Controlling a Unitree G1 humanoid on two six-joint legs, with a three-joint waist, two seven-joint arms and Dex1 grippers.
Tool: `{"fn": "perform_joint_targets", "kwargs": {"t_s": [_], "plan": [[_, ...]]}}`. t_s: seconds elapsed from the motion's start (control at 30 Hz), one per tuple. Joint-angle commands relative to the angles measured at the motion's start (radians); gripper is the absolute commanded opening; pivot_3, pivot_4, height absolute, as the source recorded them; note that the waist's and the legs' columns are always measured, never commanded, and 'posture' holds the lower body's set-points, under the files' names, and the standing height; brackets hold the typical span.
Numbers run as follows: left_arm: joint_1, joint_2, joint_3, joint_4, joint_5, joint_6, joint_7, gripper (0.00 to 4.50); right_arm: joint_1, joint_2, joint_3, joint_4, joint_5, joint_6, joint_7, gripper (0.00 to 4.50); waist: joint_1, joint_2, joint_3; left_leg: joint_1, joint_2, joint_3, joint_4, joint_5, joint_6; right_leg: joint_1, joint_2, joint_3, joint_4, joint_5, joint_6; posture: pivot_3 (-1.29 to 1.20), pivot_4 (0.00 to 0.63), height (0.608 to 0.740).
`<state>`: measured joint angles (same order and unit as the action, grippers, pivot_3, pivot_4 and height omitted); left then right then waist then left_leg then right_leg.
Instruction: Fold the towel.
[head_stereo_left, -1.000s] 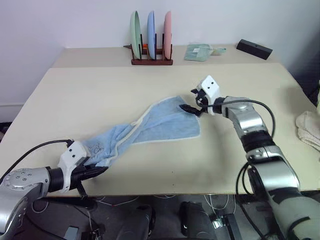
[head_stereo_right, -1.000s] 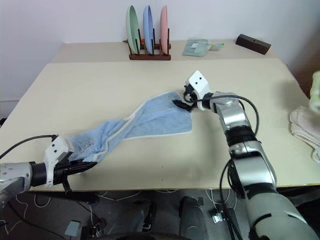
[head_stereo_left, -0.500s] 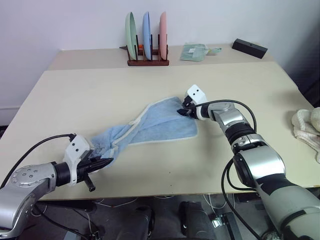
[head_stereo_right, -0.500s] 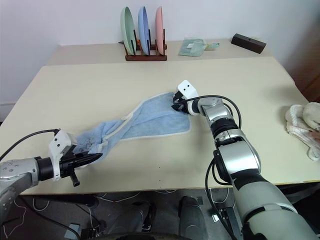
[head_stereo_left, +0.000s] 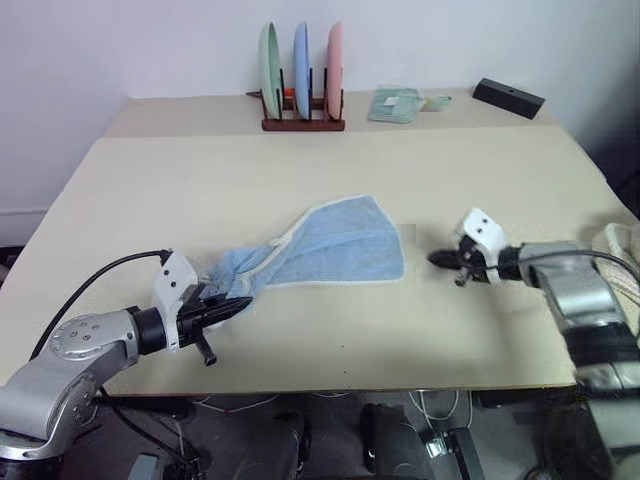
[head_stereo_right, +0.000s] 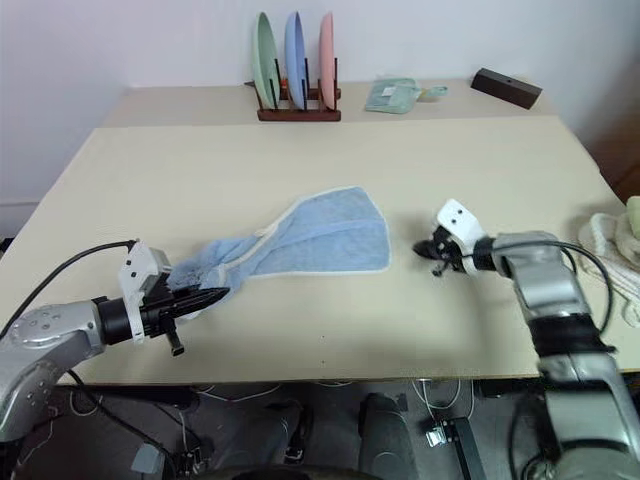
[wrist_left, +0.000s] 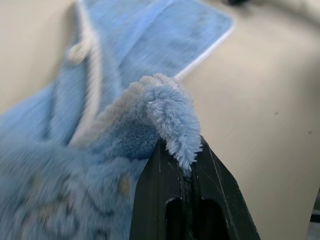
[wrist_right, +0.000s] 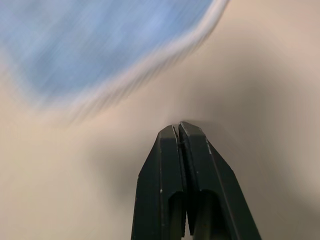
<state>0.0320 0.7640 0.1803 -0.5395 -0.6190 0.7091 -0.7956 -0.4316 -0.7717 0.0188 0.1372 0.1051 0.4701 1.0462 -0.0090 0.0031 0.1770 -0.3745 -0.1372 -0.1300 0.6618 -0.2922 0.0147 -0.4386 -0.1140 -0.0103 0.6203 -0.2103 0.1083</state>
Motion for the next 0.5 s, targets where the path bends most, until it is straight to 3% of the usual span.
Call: {"fn": "perform_joint_targets", "kwargs": {"t_s": [0.03,0.1,0.3,0.5], "plan": [[-0.039,0.001,-0.028,0.019,0.011,-0.026,-0.017,0.00,-0.056,0.054,-0.048,-0.067,0.056,0.075,-0.077,0.29,-0.006,0.000,0.000,0.000,0.001,0.001,0.000,0.000,0.000,0.000,0.001,0.001,0.000,0.000,0.000,0.00,0.150,0.740],[-0.063,0.002,-0.044,0.030,0.010,-0.024,-0.020,0.00,-0.091,0.091,-0.050,-0.070,0.082,0.108,-0.099,0.86,-0.004,0.000,0.000,0.001,0.003,0.002,0.000,0.000,0.000,0.000,0.002,0.001,0.000,0.001,-0.001,0.00,0.150,0.740],[-0.093,-0.010,-0.096,0.048,0.033,-0.039,-0.019,0.00,-0.306,0.282,0.027,0.133,0.006,0.130,-0.303,3.60,-0.002,-0.001,0.000,0.000,0.003,0.003,0.000,0.004,-0.006,-0.002,0.003,0.002,0.000,0.002,-0.002,0.00,0.150,0.740],[-0.091,-0.031,-0.098,0.032,0.031,-0.039,0.006,0.00,-0.431,0.372,0.070,0.435,-0.051,0.066,-0.384,3.60,0.006,-0.001,0.000,-0.001,0.002,0.002,0.000,0.004,-0.006,-0.002,0.003,0.002,-0.002,0.002,-0.002,0.00,0.150,0.740]]}}
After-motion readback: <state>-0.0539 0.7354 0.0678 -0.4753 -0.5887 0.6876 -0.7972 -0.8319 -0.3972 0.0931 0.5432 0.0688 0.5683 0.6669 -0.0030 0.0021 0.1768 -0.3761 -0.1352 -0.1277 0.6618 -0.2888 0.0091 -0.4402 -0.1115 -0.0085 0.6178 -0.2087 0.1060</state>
